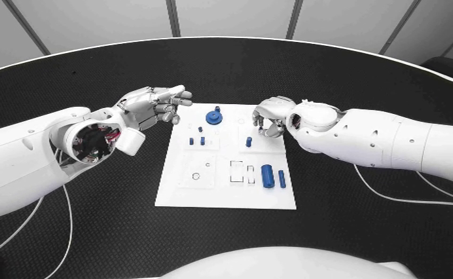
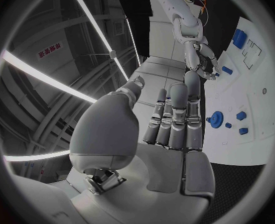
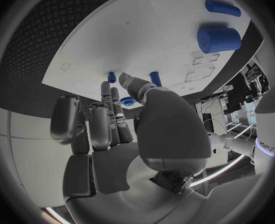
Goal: Assemble the parts on the task board
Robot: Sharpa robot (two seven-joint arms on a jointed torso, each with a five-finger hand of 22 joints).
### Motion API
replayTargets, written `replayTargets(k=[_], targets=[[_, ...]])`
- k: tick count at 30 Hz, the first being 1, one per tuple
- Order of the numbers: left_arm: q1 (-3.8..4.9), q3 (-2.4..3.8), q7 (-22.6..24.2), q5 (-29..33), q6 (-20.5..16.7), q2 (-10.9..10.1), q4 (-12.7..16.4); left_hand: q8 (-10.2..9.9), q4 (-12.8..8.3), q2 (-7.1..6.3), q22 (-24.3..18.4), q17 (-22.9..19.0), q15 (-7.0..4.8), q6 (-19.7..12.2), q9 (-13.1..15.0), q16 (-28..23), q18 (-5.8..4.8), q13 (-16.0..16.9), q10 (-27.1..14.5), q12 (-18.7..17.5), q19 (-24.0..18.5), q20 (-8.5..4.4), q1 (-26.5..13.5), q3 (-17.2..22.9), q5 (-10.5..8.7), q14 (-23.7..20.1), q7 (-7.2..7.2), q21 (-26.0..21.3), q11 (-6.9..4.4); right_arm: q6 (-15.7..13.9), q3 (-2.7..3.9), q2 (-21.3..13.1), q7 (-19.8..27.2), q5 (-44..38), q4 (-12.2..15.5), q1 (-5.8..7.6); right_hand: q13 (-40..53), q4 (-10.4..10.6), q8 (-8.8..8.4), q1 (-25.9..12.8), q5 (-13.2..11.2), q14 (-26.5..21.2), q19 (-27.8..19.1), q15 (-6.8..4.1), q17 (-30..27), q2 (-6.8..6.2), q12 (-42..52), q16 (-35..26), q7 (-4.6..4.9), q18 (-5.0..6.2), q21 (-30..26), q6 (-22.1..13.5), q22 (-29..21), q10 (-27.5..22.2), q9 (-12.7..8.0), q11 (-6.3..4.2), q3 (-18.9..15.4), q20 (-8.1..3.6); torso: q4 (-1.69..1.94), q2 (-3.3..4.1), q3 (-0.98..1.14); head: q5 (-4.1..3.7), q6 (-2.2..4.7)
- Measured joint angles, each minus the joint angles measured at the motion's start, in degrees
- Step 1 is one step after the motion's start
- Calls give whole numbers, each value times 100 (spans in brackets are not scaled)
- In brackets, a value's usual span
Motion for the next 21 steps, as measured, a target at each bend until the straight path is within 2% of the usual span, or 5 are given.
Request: replayTargets(k=[1,3,5,7,21], targets=[[0,0,-1,0,-1,1,-3,0,0,0,0,-4,0,0,0,0,0,0,0,0,0,0,0,0,0,0,0,0,0,3,0,-2,11,0,-1,-1,-12,-8,11,9,0,0,0,0,0,9,0,0,11,0,0,11,0,28,6,-15,8,0,0,-1,0,3,-5],[0,0,-2,0,-1,4,-8,0,0,27,0,-4,0,0,0,0,0,0,0,0,0,0,27,0,0,0,0,0,0,19,0,-3,25,0,-5,-3,-31,-56,55,109,0,0,19,0,0,109,0,6,-10,0,33,124,0,153,31,-34,92,-19,-2,-4,0,4,-13],[0,0,-6,0,-1,5,-11,0,0,29,0,-4,0,0,0,0,0,0,0,0,0,0,29,0,0,0,0,0,0,37,0,-5,33,0,-11,-4,-50,-94,55,154,0,0,22,0,0,154,0,35,-43,0,33,163,0,195,38,-52,143,-22,-2,-7,0,4,-20],[0,0,-9,0,0,5,-12,0,0,29,0,-4,0,-21,0,0,0,0,0,0,0,0,29,0,0,0,-20,0,0,51,0,-7,36,0,-16,-4,-53,-110,55,154,0,0,22,0,0,154,-11,35,-22,0,33,184,0,205,39,-61,159,-22,-2,-8,0,4,-26],[0,0,-20,-1,-4,2,-2,0,0,60,-6,-4,0,-21,-1,0,-1,-1,-20,0,0,0,60,0,0,0,-21,0,-21,131,0,31,46,0,-139,-16,-77,-134,55,181,0,0,22,0,-1,181,-39,35,-43,0,57,204,-1,246,44,-61,183,-21,3,-4,-2,-5,-45]])
